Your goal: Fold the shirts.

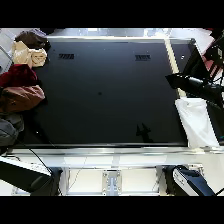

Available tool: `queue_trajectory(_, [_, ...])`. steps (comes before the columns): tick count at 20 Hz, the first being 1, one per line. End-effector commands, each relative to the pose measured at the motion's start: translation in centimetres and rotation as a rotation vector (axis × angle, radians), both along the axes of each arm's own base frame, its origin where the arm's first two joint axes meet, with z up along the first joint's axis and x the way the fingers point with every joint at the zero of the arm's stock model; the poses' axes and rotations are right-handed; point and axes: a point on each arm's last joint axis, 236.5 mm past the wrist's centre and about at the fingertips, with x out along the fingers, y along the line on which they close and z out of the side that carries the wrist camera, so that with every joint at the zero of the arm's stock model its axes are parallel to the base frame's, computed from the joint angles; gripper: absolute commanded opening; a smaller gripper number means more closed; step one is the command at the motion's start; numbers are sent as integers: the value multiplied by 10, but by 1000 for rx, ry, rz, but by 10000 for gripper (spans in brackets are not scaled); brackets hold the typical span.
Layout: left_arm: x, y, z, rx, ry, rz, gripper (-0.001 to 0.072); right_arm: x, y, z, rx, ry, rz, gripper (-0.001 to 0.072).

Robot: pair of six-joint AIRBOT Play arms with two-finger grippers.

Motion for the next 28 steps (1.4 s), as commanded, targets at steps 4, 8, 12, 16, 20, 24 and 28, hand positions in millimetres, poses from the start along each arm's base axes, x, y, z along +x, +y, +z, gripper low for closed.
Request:
queue_trajectory(4, [33,-63,38,-137,-170,-212,11,7,11,32,144,-65,-11,360])
queue_trajectory(8, [40,-183,130,-263,-319,-552,10,-2,23,75,125,-123,60,307])
queue_trajectory(12, [12,-350,188,-279,-295,-1007,10,-33,46,124,60,-168,201,308])
queue_trajectory(16, [-31,-522,221,-339,-333,-1377,11,-59,48,159,-85,-213,262,307])
queue_trajectory(20, [-34,-621,246,-248,-516,-1497,553,-65,28,172,-238,-232,216,307])
queue_trajectory(24, [32,-524,261,208,-545,-1364,568,-75,10,135,-350,-77,218,307])
queue_trajectory(28, [34,-316,164,245,12,-789,566,-75,31,56,-224,182,333,307])
